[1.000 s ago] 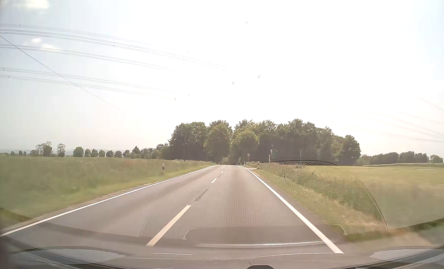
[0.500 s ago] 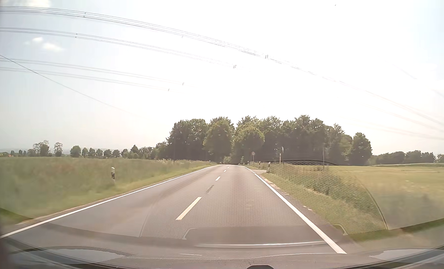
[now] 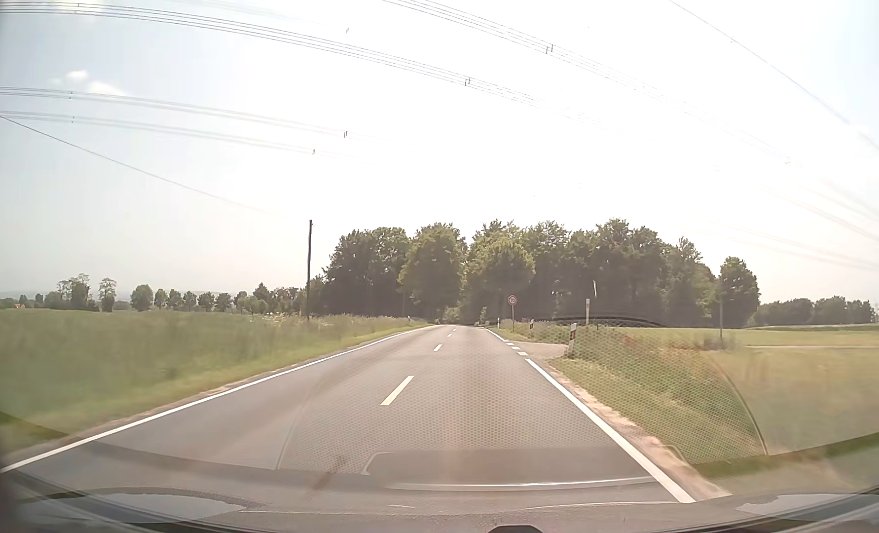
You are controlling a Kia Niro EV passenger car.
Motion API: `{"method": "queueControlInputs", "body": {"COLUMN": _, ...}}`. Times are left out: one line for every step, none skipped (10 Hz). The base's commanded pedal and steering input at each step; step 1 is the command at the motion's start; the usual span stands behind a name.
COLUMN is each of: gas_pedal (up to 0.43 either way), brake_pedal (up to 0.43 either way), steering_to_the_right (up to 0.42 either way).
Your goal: Follow the waypoints while adhering to traffic rules and regulations
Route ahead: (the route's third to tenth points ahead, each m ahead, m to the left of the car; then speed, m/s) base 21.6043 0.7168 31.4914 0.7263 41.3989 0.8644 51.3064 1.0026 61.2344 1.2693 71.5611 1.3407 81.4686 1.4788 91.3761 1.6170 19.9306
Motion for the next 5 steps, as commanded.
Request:
{"method": "queueControlInputs", "body": {"gas_pedal": 0.209, "brake_pedal": 0.000, "steering_to_the_right": 0.003}}
{"method": "queueControlInputs", "body": {"gas_pedal": 0.220, "brake_pedal": 0.000, "steering_to_the_right": 0.003}}
{"method": "queueControlInputs", "body": {"gas_pedal": 0.220, "brake_pedal": 0.000, "steering_to_the_right": 0.003}}
{"method": "queueControlInputs", "body": {"gas_pedal": 0.220, "brake_pedal": 0.000, "steering_to_the_right": 0.003}}
{"method": "queueControlInputs", "body": {"gas_pedal": 0.209, "brake_pedal": 0.000, "steering_to_the_right": 0.002}}
